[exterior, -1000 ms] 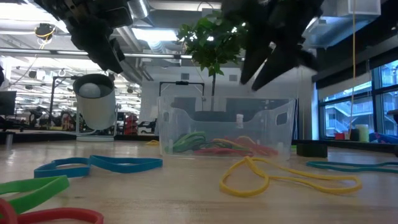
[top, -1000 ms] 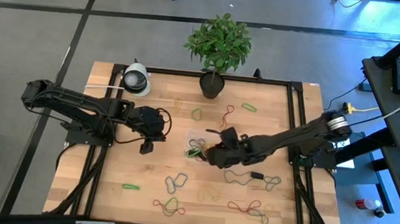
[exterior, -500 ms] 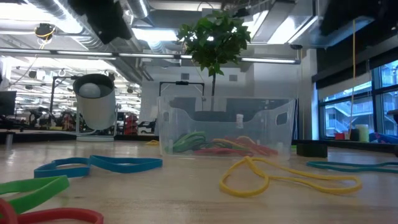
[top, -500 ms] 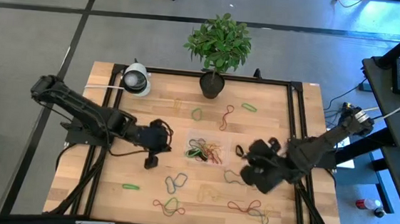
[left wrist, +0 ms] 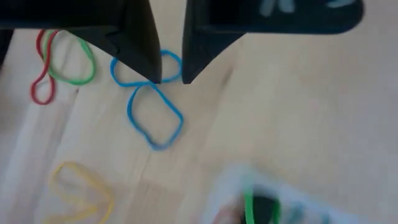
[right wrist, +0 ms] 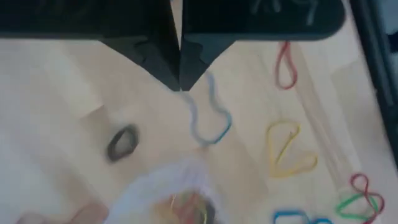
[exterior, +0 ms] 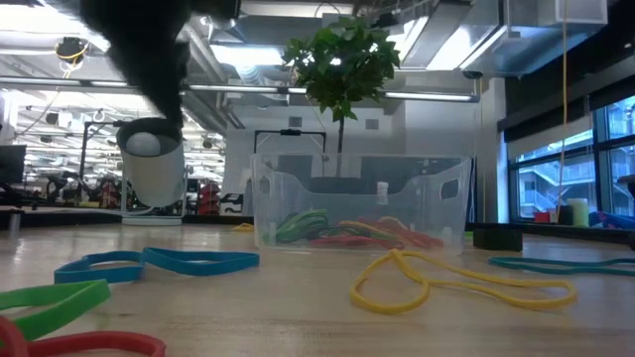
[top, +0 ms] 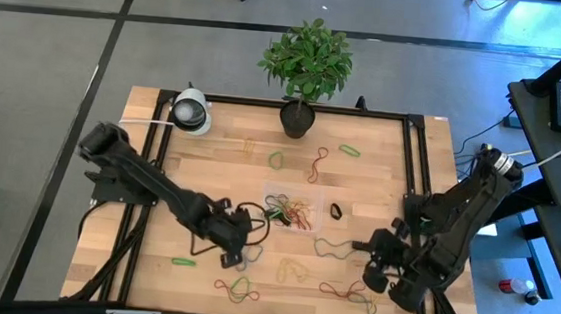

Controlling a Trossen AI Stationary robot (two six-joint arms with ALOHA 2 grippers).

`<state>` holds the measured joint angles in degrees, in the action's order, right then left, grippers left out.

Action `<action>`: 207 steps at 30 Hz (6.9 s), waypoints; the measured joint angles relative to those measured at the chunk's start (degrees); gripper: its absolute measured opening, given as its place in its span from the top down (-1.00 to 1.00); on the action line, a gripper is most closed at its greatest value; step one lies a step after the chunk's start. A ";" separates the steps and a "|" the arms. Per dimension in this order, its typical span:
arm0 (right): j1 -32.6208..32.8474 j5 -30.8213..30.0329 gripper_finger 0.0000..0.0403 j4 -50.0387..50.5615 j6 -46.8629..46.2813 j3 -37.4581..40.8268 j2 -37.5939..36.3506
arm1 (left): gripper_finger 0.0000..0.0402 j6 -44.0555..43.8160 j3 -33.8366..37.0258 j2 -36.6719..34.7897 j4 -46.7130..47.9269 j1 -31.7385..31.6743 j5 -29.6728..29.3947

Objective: Pick and place rubber bands into bin
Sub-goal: Put the blue rubber band into the bin, then put the black rubber band into the bin, then put the green rubber band into the bin

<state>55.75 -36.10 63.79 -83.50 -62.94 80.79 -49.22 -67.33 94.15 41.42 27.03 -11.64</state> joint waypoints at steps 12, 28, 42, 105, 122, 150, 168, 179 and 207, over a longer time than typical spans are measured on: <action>5.27 0.86 0.91 -32.32 -4.81 15.93 0.02 | 0.28 -7.66 -0.04 11.56 -9.02 -0.55 4.02; 5.31 0.81 0.90 -40.52 -3.25 18.34 0.02 | 0.94 -8.99 -1.95 17.10 -8.33 0.01 2.89; 5.31 0.64 0.96 -39.16 -2.85 18.34 0.02 | 0.99 9.09 -25.96 13.25 11.03 -2.38 -4.47; -42.69 8.75 0.61 -26.28 32.76 1.03 -0.07 | 0.99 28.00 20.43 -47.70 -0.58 -19.59 3.41; -53.41 34.94 0.31 -18.03 21.33 14.03 -0.04 | 0.99 19.85 30.42 -56.80 -0.99 -12.89 -1.95; -42.52 24.89 0.99 -8.90 9.80 6.77 1.51 | 0.99 23.92 30.42 -56.78 -4.42 -12.77 -4.81; -40.68 13.49 0.97 -8.44 27.07 -24.99 23.48 | 0.99 31.49 30.47 -56.76 -7.88 -12.77 -7.73; -40.68 15.85 0.62 -5.01 22.22 -24.15 26.40 | 0.99 31.44 30.47 -56.76 -7.88 -12.77 -7.69; -13.50 5.86 0.93 -12.67 -2.21 16.01 -9.39 | 0.91 11.03 12.92 -26.94 5.00 -0.63 -1.85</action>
<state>42.25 -30.24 51.12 -85.71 -46.93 71.41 -38.20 -54.41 67.21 46.42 26.40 -13.49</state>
